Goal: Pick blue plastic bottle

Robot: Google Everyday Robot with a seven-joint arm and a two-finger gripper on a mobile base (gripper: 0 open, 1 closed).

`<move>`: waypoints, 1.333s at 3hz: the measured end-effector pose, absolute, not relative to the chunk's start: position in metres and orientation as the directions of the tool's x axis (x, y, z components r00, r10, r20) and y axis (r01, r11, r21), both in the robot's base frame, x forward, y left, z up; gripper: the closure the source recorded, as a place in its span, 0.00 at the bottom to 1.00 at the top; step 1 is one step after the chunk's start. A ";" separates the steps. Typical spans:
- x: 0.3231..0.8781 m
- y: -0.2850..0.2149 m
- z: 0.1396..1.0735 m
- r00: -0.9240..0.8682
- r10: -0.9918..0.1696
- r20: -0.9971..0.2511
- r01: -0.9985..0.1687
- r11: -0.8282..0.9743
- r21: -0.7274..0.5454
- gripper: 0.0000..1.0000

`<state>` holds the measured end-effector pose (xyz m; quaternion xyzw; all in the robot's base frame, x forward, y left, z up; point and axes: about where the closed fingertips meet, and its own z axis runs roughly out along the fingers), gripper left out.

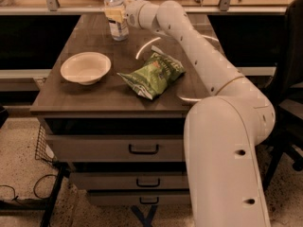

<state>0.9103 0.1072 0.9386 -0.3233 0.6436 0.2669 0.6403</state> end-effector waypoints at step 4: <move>0.832 0.050 1.000 0.007 -0.017 -1.000 -0.846 0.533 -0.015 1.00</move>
Offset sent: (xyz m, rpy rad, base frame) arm -0.0538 -0.0468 0.0408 0.0282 0.0460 0.1032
